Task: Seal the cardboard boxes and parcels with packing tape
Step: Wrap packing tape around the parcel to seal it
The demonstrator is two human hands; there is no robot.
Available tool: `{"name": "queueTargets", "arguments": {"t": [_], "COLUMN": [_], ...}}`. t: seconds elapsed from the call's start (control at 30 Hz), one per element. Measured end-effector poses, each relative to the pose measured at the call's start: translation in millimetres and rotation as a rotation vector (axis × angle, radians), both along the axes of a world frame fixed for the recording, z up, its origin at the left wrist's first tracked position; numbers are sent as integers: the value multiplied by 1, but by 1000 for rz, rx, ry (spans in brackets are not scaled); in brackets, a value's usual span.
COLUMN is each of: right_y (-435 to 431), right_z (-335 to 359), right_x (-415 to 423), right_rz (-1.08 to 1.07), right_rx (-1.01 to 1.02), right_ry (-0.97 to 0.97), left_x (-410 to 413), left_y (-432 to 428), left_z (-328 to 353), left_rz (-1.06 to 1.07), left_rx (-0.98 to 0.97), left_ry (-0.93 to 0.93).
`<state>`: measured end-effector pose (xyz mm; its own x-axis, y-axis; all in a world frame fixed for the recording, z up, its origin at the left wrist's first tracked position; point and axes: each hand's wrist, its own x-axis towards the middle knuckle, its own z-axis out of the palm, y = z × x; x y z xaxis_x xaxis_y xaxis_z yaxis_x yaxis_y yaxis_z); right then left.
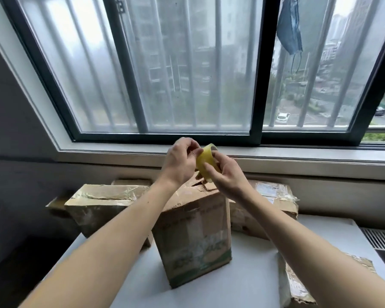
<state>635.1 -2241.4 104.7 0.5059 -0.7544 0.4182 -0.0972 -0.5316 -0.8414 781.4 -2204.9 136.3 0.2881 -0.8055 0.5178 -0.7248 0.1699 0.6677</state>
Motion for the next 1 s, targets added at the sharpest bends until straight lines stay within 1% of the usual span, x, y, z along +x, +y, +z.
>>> {"name": "queueTargets", "arguments": {"t": [0.07, 0.17, 0.27, 0.37, 0.43, 0.5, 0.63, 0.73, 0.8, 0.87, 0.93, 1.0], "right_y": [5, 11, 12, 13, 11, 12, 12, 11, 8, 3, -3, -7], "right_z": [7, 14, 15, 16, 15, 14, 15, 16, 17, 21, 24, 28], "right_x": [15, 41, 67, 90, 94, 104, 117, 123, 127, 131, 135, 138], "right_rz": [26, 53, -19, -72, -191, -285, -465, -564, -556, -486, -366, -249], "right_rx": [-40, -108, -228, -208, -265, -275, -331, -362, -381, -348, -286, -280], "right_ry": [50, 115, 228, 317, 422, 513, 615, 649, 662, 640, 574, 521], "left_x": [21, 50, 76, 103, 108, 119, 136, 147, 154, 162, 171, 181], "left_y": [4, 9, 13, 21, 24, 32, 45, 54, 59, 64, 69, 73], "left_z": [4, 3, -2, -5, -6, -8, -9, -10, -12, -18, -29, -49], "left_rz": [46, 126, 186, 210, 213, 217, 234, 268, 294, 330, 349, 316], "left_rx": [10, 7, -24, -46, -43, -57, -87, -112, -112, -94, -16, 99], "left_ry": [-37, -30, -2, 61, 89, 124, 186, 247, 283, 374, 542, 760]}}
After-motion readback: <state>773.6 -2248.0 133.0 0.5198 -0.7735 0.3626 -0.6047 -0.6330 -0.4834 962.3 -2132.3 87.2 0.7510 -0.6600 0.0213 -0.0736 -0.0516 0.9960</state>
